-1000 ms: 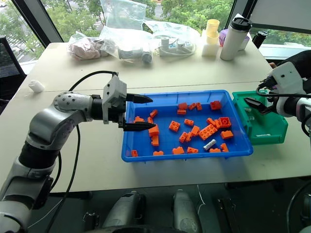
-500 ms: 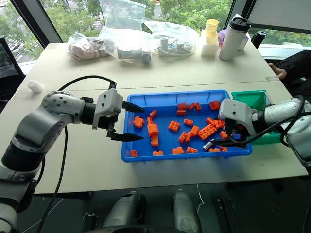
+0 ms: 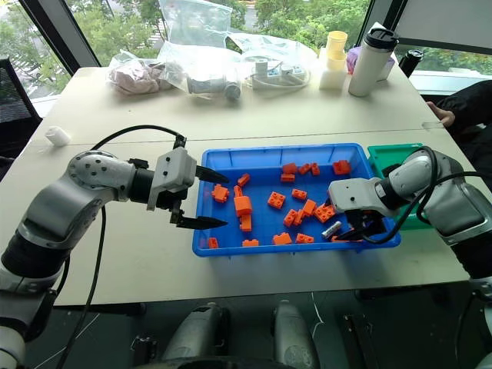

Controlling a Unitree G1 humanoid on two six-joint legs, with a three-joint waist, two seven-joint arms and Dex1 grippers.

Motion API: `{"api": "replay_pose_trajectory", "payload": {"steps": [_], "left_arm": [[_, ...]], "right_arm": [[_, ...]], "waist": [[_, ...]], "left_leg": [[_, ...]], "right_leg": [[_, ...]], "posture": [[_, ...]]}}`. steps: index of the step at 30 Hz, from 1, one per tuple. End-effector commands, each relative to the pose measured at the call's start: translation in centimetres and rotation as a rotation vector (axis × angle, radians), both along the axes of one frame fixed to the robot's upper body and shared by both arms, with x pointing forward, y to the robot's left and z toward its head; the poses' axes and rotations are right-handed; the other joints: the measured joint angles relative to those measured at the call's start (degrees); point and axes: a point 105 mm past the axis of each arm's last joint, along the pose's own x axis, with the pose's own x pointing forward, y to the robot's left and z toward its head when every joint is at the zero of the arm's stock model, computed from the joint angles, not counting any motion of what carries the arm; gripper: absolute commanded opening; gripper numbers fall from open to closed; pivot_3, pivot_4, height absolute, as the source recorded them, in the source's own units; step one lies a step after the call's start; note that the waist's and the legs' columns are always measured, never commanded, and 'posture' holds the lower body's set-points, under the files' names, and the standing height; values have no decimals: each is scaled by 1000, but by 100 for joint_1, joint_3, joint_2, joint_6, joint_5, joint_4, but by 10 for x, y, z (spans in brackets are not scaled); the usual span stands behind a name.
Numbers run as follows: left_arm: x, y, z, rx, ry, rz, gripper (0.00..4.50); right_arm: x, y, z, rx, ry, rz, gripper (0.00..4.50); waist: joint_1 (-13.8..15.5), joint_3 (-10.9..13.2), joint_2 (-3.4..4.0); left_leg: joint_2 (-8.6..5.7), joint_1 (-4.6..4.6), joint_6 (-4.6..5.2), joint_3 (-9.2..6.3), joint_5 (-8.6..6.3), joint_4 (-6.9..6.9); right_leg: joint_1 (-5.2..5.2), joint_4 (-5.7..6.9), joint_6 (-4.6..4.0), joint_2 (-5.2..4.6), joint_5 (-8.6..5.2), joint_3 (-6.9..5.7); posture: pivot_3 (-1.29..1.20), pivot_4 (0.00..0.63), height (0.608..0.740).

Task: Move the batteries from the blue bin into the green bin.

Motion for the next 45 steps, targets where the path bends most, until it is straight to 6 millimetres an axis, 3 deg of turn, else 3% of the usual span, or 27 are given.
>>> {"api": "replay_pose_trajectory", "payload": {"steps": [1,15,18,20,23,27,29,33,36,40,43,45], "left_arm": [[-2,1,8,-8,-48,3,4500],[3,-1,10,-16,-60,9,4500],[3,-1,10,-20,-61,14,4500],[4,-1,11,-20,-62,16,4500],[3,-1,11,-21,-65,19,4500],[3,-1,11,-19,-63,17,4500],[2,-2,11,-19,-59,13,4500],[13,-5,30,-154,-63,53,4500],[23,-8,44,-237,-64,80,4500],[27,-18,47,-274,-62,53,4500],[28,-35,57,-344,-53,-5,4500],[30,-40,60,-363,-59,-19,4500]], "right_arm": [[4,0,3,-15,-16,44,2062],[6,-4,-19,-108,32,152,2062],[9,-4,-23,-103,51,139,1199],[11,-4,-24,-100,49,137,96],[15,-1,-22,-88,27,137,12],[21,2,-13,-68,-27,121,12],[25,2,2,-32,-62,74,12],[48,-2,58,176,-216,-176,12],[62,-24,104,365,-367,-404,12],[67,-70,132,475,-555,-673,12],[56,-123,117,402,-649,-937,12],[49,-137,108,373,-661,-1011,12]], "waist": [[0,0,0],[10,0,0],[2,0,0],[0,0,0],[0,0,0],[0,0,0],[0,0,0],[11,2,3],[25,2,3],[43,-1,-1],[135,-1,-1],[150,-1,0]], "left_leg": [[0,0,0,0,0,0],[-2,0,0,-1,0,0],[-2,0,0,0,0,1],[-2,1,0,0,0,1],[-1,2,0,-1,0,1],[-1,2,-1,-1,0,2],[-1,2,-1,-1,0,2],[-3,1,-1,-1,0,2],[-6,-4,-2,-3,1,7],[-8,-4,-3,-11,0,-3],[-13,-9,-2,-6,0,1],[-15,-9,-2,-3,0,3]], "right_leg": [[0,1,0,0,0,0],[0,2,0,-2,0,-1],[0,2,0,-2,0,-1],[0,3,0,-2,0,-1],[0,4,0,-1,0,-1],[1,6,0,-1,0,-1],[0,6,0,-2,0,-1],[-1,8,0,-7,0,0],[-7,13,0,-13,0,-3],[-5,9,0,-17,0,-11],[-6,4,0,-20,0,-11],[-5,5,0,-20,0,-11]], "posture": [[0,150,740],[0,150,740],[0,150,740],[0,150,740],[0,150,740],[0,150,740],[0,150,740],[0,150,740],[0,150,740],[0,150,740],[0,150,740],[0,150,740]]}}
